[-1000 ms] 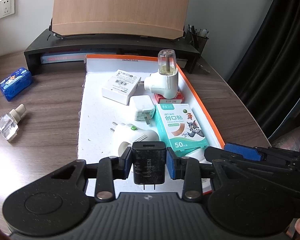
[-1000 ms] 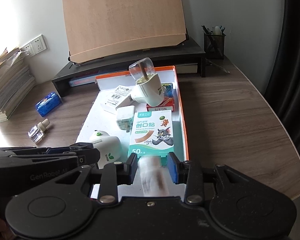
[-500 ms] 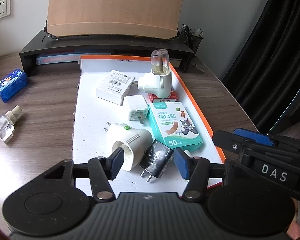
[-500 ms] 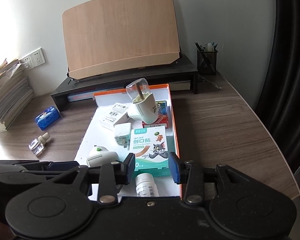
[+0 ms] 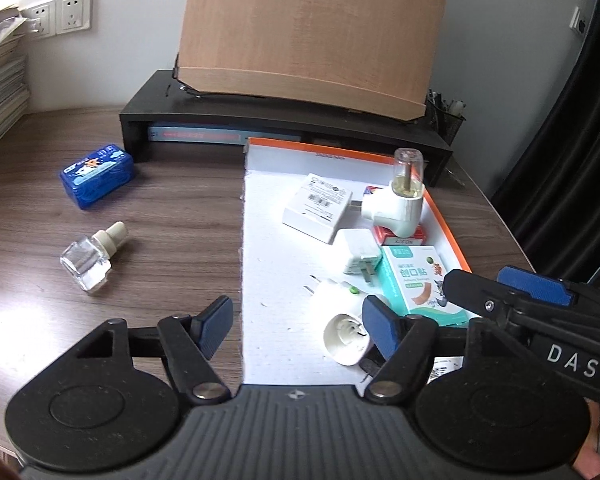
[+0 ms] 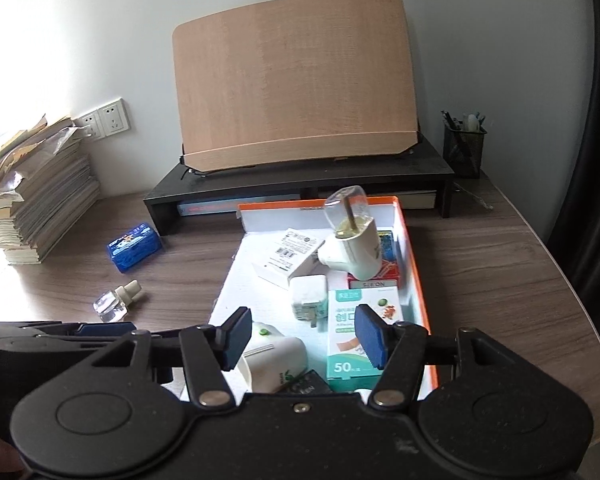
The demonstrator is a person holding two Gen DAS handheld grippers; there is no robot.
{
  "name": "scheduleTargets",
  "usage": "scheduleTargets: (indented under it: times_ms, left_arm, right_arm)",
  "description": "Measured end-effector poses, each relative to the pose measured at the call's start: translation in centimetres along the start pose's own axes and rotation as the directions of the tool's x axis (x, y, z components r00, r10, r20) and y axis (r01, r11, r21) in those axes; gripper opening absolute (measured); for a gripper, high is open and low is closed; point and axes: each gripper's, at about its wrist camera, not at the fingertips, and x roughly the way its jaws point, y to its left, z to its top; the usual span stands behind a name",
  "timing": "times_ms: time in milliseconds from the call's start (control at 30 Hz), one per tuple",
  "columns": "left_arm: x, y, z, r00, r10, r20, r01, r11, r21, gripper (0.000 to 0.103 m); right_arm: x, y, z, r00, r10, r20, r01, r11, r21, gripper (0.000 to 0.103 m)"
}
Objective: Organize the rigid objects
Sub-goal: 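Lower the black charger into the tray and open the left tool, then close the left tool on the blue bandage tin while the right tool approaches the glass refill bottle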
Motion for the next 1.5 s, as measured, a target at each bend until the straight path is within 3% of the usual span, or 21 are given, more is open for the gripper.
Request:
scheduleTargets:
  times_ms: [600, 867, 1133, 1500]
  left_arm:
    - [-0.9, 12.1, 1.1, 0.992, 0.129, -0.007, -0.129, 0.980, -0.149, 0.078]
    - [0.1, 18.0, 2.6, 0.988, 0.153, -0.027, -0.156, 0.974, -0.163, 0.085]
    - [4.5, 20.9, 7.0, 0.993, 0.122, -0.001, -0.122, 0.992, 0.011, 0.097]
    - [13.2, 21.6, 11.3, 0.999, 0.048, -0.026, -0.039, 0.959, 0.281, 0.097]
  right_arm:
    - [5.0, 10.5, 0.8, 0.990, 0.120, -0.080, -0.128, 0.986, -0.105, 0.075]
    - [7.9, 15.2, 0.6, 0.981, 0.143, -0.131, -0.159, 0.979, -0.127, 0.077]
    - [10.0, 17.7, 0.6, 0.981, 0.109, -0.159, -0.127, 0.986, -0.108, 0.077]
    - [12.0, 19.6, 0.3, 0.979, 0.062, -0.194, -0.071, 0.997, -0.041, 0.077]
